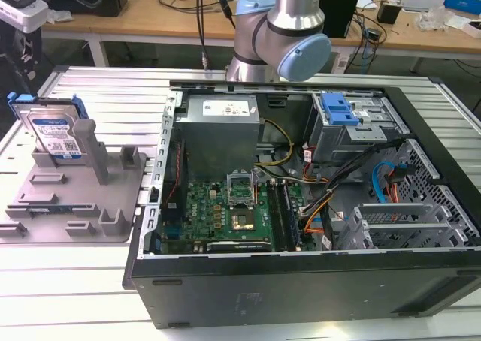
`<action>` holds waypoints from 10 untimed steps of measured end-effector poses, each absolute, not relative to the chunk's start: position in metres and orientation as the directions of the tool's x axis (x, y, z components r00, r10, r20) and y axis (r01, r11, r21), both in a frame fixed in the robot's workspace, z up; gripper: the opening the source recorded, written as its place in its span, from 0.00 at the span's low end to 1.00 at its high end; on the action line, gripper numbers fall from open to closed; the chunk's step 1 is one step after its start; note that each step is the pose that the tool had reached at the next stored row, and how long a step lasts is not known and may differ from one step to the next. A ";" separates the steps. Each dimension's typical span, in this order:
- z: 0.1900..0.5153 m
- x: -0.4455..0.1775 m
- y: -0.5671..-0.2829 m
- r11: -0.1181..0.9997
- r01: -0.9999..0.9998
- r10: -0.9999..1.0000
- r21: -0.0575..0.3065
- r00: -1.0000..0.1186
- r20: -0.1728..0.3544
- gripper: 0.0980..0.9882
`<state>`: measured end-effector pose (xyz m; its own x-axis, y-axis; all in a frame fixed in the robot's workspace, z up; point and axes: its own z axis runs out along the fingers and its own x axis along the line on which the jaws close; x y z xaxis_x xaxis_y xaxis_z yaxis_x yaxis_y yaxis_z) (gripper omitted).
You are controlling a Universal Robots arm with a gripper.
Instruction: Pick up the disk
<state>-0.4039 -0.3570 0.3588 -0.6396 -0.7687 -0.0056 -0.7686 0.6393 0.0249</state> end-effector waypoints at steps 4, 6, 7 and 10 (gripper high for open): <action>0.359 -0.404 -0.357 0.588 -0.809 -0.809 0.024 -0.588 -0.006 0.43; 0.359 -0.404 -0.357 0.555 -0.832 -0.832 0.024 -0.555 -0.006 0.43; 0.359 -0.404 -0.357 0.536 -0.844 -0.844 0.024 -0.536 -0.006 0.43; 0.359 -0.404 -0.357 0.482 -0.876 -0.876 0.023 -0.483 -0.007 0.43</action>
<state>-0.4039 -0.3570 0.3587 -0.4826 -0.8758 -0.0066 -0.8757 0.4823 0.0231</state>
